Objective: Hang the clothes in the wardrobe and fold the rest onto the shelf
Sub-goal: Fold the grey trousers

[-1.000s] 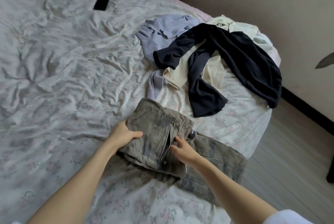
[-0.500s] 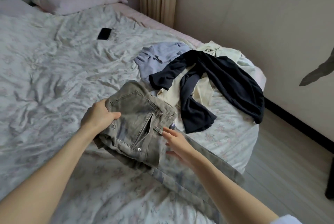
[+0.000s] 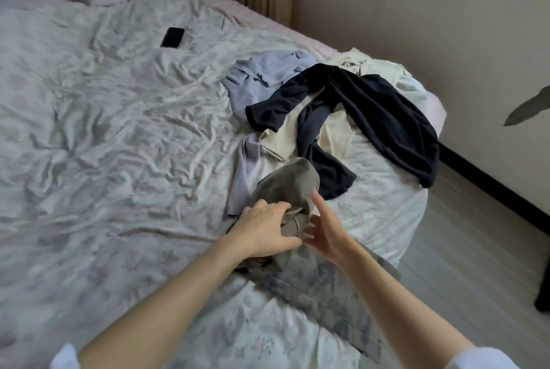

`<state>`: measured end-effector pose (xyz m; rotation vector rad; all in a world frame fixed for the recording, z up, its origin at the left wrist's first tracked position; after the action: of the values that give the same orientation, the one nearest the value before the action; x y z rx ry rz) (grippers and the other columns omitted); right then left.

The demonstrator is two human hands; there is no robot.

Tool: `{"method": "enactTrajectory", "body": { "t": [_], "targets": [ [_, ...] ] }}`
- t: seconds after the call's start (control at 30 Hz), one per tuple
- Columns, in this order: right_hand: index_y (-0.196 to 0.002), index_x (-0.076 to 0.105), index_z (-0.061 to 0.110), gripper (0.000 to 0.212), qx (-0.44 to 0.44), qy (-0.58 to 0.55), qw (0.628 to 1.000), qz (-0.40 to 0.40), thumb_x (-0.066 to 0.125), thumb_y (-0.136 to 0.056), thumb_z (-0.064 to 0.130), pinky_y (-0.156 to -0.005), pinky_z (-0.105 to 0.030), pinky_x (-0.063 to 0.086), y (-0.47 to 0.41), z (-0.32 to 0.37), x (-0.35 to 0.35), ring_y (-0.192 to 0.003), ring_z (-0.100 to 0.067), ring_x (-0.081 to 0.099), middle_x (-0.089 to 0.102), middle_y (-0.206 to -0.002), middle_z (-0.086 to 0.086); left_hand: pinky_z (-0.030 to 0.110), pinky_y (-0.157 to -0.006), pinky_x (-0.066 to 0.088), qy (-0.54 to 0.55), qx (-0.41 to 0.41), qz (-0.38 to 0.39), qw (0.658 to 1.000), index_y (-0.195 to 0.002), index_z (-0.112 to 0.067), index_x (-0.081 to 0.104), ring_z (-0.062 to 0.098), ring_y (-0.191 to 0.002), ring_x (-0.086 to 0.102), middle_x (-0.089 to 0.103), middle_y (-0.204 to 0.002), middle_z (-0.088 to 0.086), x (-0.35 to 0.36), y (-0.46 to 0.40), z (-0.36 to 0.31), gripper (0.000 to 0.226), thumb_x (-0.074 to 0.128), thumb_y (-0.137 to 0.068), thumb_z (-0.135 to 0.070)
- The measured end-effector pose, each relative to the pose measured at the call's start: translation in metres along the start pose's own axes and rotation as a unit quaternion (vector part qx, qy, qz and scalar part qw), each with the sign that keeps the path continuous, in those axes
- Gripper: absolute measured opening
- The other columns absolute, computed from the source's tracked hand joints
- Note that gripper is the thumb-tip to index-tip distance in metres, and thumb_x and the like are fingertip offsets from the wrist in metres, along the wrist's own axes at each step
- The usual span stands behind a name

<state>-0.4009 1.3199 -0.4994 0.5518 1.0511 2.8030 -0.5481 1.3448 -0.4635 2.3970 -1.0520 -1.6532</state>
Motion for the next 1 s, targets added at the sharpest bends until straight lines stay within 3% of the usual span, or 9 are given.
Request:
{"method": "enactTrajectory", "body": {
  "t": [0.07,0.17,0.3,0.4,0.5,0.7,0.8,0.9,1.0],
  "targets": [
    [-0.128,0.051,0.013,0.061,-0.033,-0.002,0.999,0.001,0.057,-0.084,0.056,-0.083,-0.041,0.054,0.005,-0.007,-0.019,-0.097,-0.027,0.066,0.067,-0.110,-0.009,0.046,-0.108,0.022,0.051,0.044,0.104,0.992,-0.133,-0.027,0.045,0.021,-0.125,0.042,0.056,-0.126,-0.004,0.016,-0.001,-0.016,0.067,0.051,-0.073,-0.056],
    [-0.123,0.049,0.010,0.054,-0.022,0.099,0.981,-0.163,0.070,-0.080,0.036,-0.088,-0.044,0.053,0.007,-0.026,-0.048,-0.098,-0.026,0.065,0.065,-0.111,-0.011,0.035,-0.104,0.041,0.226,0.063,0.168,0.958,-0.111,-0.022,0.067,0.012,-0.110,0.059,0.067,-0.108,-0.008,0.043,-0.002,-0.025,0.038,0.059,-0.079,-0.040],
    [-0.109,0.054,0.002,0.028,0.029,0.227,0.927,-0.297,0.061,-0.083,0.012,-0.088,-0.040,0.049,0.010,-0.062,-0.087,-0.096,-0.027,0.060,0.063,-0.104,-0.014,0.030,-0.092,0.048,0.333,-0.026,-0.057,0.941,-0.098,-0.017,0.072,0.009,-0.089,0.063,0.071,-0.098,-0.002,0.066,-0.017,-0.009,0.015,0.062,-0.086,-0.016],
    [-0.115,0.050,0.003,0.030,0.076,0.232,0.908,-0.341,0.056,-0.088,0.012,-0.092,-0.040,0.045,0.018,-0.087,-0.113,-0.106,-0.031,0.056,0.059,-0.114,-0.017,0.031,-0.104,0.035,0.202,-0.122,-0.106,0.966,-0.127,-0.015,0.052,0.020,-0.118,0.047,0.049,-0.131,0.009,0.080,-0.034,0.025,0.040,0.058,-0.089,-0.024],
    [-0.140,0.031,0.004,0.055,0.078,0.255,0.897,-0.352,0.054,-0.090,0.013,-0.102,-0.039,0.036,0.022,-0.099,-0.122,-0.125,-0.033,0.043,0.042,-0.138,-0.020,0.040,-0.111,0.029,0.177,-0.195,0.013,0.965,-0.143,-0.015,0.032,0.028,-0.136,0.029,0.031,-0.147,0.009,0.101,-0.042,0.057,0.069,0.060,-0.086,-0.042],
    [-0.148,0.017,0.015,0.064,0.003,0.360,0.878,-0.316,0.047,-0.091,0.014,-0.102,-0.038,0.032,0.027,-0.101,-0.096,-0.132,-0.031,0.026,0.018,-0.147,-0.012,0.039,-0.108,0.037,0.378,-0.276,0.047,0.882,-0.143,-0.008,0.031,0.024,-0.127,0.046,0.045,-0.142,0.008,0.121,-0.051,0.072,0.093,0.082,-0.069,-0.034],
    [-0.149,0.019,0.019,0.061,0.009,0.413,0.857,-0.308,0.045,-0.093,0.021,-0.106,-0.042,0.029,0.029,-0.098,-0.095,-0.138,-0.028,0.017,0.012,-0.152,-0.008,0.036,-0.096,0.049,0.445,-0.260,0.098,0.851,-0.123,-0.014,0.057,0.017,-0.104,0.063,0.064,-0.121,0.004,0.116,-0.057,0.070,0.069,0.087,-0.063,-0.026],
    [-0.148,0.022,0.018,0.055,0.025,0.415,0.871,-0.264,0.039,-0.098,0.028,-0.111,-0.038,0.022,0.026,-0.089,-0.093,-0.140,-0.027,0.017,0.014,-0.154,-0.010,0.027,-0.076,0.054,0.442,-0.208,0.058,0.871,-0.094,-0.020,0.070,0.010,-0.084,0.067,0.072,-0.101,0.001,0.103,-0.057,0.046,0.032,0.084,-0.065,-0.020],
    [-0.149,0.020,0.015,0.054,0.006,0.397,0.890,-0.225,0.035,-0.099,0.028,-0.113,-0.033,0.019,0.028,-0.074,-0.081,-0.141,-0.022,0.023,0.018,-0.155,-0.009,0.038,-0.089,0.052,0.417,-0.190,-0.015,0.889,-0.096,-0.014,0.070,0.021,-0.092,0.066,0.072,-0.098,0.004,0.088,-0.052,0.016,0.032,0.081,-0.068,-0.021]
  ]
}}
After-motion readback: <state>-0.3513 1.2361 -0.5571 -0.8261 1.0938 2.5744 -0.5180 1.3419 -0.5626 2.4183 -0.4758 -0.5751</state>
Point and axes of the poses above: each hand's wrist, its own y-axis away from the middle knuckle, its own x-axis out of the palm, z = x × y, the point moved 1 cm from there along -y, towards the middle knuckle
